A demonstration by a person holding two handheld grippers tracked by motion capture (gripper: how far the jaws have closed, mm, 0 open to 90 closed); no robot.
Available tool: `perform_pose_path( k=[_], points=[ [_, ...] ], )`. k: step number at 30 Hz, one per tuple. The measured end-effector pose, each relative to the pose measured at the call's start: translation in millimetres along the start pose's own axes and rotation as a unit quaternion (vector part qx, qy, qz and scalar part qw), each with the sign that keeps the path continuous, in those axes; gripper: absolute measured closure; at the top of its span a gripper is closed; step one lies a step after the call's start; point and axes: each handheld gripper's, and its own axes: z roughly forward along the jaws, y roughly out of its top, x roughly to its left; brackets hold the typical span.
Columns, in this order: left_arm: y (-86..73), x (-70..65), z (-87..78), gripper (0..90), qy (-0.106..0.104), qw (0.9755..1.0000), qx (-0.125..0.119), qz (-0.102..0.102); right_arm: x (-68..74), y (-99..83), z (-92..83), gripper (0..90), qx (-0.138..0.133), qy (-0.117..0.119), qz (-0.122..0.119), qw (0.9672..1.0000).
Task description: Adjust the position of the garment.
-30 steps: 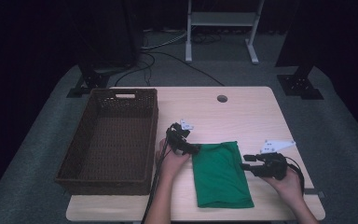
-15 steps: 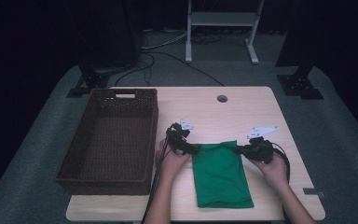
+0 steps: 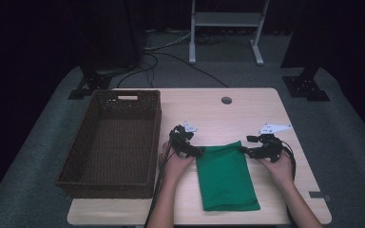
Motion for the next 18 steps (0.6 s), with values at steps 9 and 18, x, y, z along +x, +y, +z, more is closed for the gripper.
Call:
perform_pose_path(
  k=[9, 18],
  points=[
    [1.3, 0.8, 1.2, 0.0, -0.002, 1.0000, 0.000, 0.000, -11.8, 5.1, 33.5, 16.6, 0.034, -0.023, -0.009, 0.9991],
    [8.0, 9.8, 7.6, 0.0, -0.016, 0.9997, 0.002, 0.017, -27.7, -1.9, 45.6, 5.1, 0.052, -0.022, 0.013, 0.9983]
  ],
)
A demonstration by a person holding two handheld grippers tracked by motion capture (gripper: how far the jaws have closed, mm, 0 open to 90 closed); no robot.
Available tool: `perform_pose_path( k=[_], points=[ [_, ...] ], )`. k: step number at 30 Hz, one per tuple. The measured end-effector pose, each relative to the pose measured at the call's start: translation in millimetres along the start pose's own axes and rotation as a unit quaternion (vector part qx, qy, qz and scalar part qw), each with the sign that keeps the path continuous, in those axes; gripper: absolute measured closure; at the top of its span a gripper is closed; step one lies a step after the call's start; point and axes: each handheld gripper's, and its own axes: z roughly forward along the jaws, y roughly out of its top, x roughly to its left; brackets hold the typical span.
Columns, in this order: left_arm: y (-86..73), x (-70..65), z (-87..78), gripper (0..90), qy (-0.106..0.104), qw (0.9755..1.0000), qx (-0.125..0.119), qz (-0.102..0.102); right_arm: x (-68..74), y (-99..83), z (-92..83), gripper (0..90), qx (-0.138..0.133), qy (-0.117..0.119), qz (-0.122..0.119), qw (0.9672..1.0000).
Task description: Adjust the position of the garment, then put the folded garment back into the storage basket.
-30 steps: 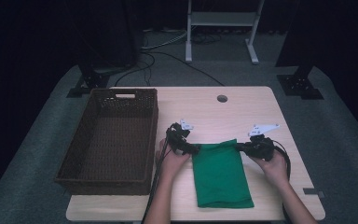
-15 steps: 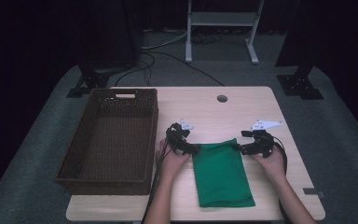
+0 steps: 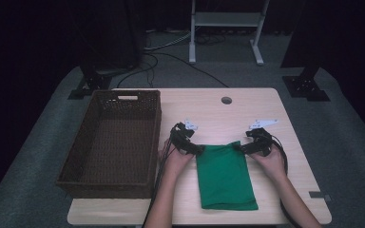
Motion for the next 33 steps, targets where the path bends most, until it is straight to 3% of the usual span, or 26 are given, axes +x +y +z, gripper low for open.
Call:
perform_pose_path(
  k=[1, 6, 14, 22, 33],
  points=[
    [0.7, 0.9, 0.7, 0.0, 0.001, 1.0000, 0.001, -0.001, -1.0, 0.5, 1.4, 4.5, 0.003, 0.003, 0.006, 1.0000],
    [3.3, 4.6, 3.3, 0.0, -0.001, 1.0000, 0.000, 0.002, 2.4, 2.4, 6.1, 4.0, 0.005, -0.030, 0.006, 0.9995],
    [3.2, 4.7, 3.2, 0.0, -0.003, 1.0000, -0.001, 0.002, 1.9, 2.2, 6.2, 2.5, 0.004, -0.032, 0.010, 0.9994],
    [1.8, 1.1, 1.0, 0.0, -0.009, 0.9998, -0.008, 0.018, 1.5, 2.2, 6.2, 1.8, 0.005, -0.032, 0.013, 0.9994],
    [-8.4, -8.5, -11.4, 0.0, -0.016, 0.9991, -0.034, 0.017, 1.2, 2.3, 6.4, 1.4, 0.005, -0.033, 0.012, 0.9994]
  ],
)
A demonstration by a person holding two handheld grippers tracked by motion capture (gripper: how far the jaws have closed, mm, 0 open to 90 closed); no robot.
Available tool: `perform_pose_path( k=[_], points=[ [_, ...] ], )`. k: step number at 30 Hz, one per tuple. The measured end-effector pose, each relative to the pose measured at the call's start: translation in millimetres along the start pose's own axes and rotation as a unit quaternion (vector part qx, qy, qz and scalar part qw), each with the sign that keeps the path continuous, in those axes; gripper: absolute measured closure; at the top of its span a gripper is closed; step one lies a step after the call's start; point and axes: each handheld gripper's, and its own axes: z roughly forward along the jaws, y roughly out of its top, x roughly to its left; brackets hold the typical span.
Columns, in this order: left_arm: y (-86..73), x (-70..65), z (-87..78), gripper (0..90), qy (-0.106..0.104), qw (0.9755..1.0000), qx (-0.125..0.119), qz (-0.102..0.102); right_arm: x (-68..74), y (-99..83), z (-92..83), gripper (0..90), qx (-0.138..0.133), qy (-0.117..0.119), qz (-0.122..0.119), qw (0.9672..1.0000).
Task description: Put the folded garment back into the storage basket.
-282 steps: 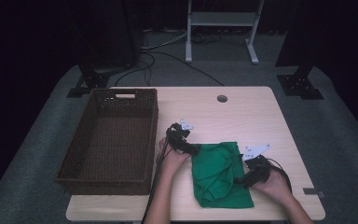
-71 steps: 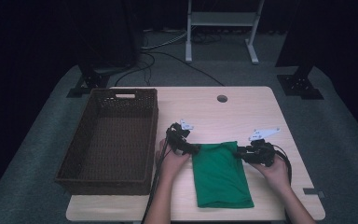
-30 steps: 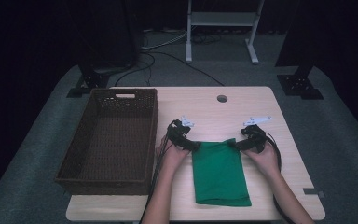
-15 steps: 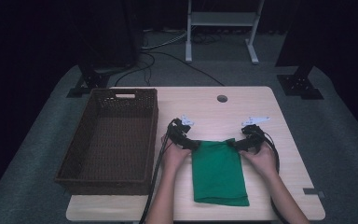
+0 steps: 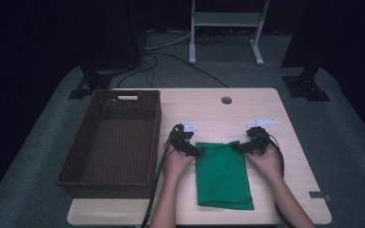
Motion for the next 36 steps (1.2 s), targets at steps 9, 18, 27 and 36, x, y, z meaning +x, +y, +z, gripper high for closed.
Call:
perform_pose_path(
  k=[9, 18, 27, 36],
  points=[
    [-9.1, -16.5, -12.0, 0.0, -0.009, 0.9998, -0.020, 0.000, -0.1, 0.0, 0.0, 1.4, 0.000, 0.000, 0.000, 1.0000],
    [-20.4, -36.1, -26.3, 0.0, -0.018, 0.9989, -0.043, 0.000, -0.1, 0.0, -0.1, 1.4, 0.000, 0.000, 0.000, 1.0000],
    [-30.7, -61.4, -38.1, 0.0, -0.026, 0.9985, -0.046, 0.016, 0.0, 0.0, -0.1, 1.4, 0.000, 0.000, 0.000, 1.0000],
    [-42.3, -82.7, -51.3, 0.0, -0.030, 0.9981, -0.052, 0.015, 0.0, -0.1, -0.1, 1.4, 0.000, 0.000, 0.000, 1.0000]
  ],
)
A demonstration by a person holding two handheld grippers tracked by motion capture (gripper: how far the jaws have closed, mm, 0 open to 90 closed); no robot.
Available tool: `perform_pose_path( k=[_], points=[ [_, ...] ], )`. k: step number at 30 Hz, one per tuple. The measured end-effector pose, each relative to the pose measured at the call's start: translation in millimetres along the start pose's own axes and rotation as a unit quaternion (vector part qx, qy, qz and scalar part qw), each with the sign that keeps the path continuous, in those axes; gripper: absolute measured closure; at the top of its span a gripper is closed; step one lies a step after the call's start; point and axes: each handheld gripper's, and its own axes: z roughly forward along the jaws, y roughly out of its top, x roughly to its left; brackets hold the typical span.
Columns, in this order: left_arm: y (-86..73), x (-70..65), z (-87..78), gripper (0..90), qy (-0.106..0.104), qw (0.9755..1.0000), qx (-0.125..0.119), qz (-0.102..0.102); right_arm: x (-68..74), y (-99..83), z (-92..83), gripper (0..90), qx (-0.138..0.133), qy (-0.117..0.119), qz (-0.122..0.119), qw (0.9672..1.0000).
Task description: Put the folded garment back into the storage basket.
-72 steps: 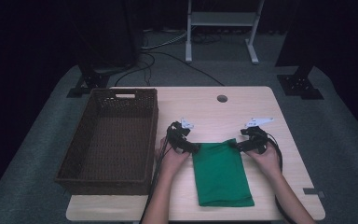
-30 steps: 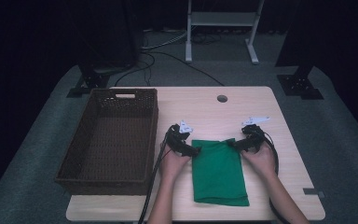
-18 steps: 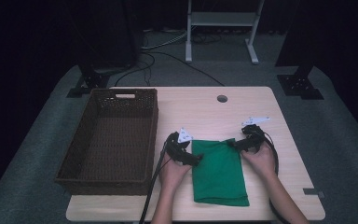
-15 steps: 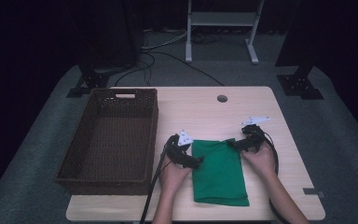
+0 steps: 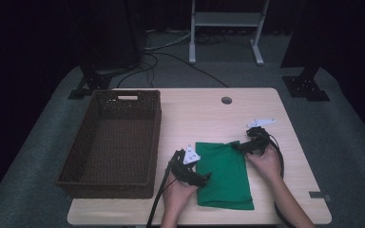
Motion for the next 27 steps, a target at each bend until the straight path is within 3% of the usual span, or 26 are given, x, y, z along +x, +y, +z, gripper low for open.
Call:
perform_pose_path(
  k=[11, 20, 24, 27],
  points=[
    [-10.1, -25.0, -12.2, 0.0, -0.006, 0.9997, 0.019, 0.011, 0.1, 0.0, 0.0, 1.4, 0.000, 0.000, 0.000, 1.0000],
    [-14.1, -41.9, -14.9, 0.0, -0.016, 0.9991, 0.038, 0.008, 0.2, 0.0, 0.0, 1.4, 0.000, -0.001, 0.000, 1.0000],
    [-15.5, -52.7, -15.1, 0.0, -0.001, 0.9984, 0.053, 0.018, 0.2, 0.0, 0.0, 1.4, 0.000, -0.001, 0.000, 1.0000],
    [-16.6, -54.0, -16.3, 0.0, -0.009, 0.9983, 0.058, 0.009, 0.3, 0.0, 0.1, 1.4, 0.000, -0.001, -0.001, 1.0000]
  ],
)
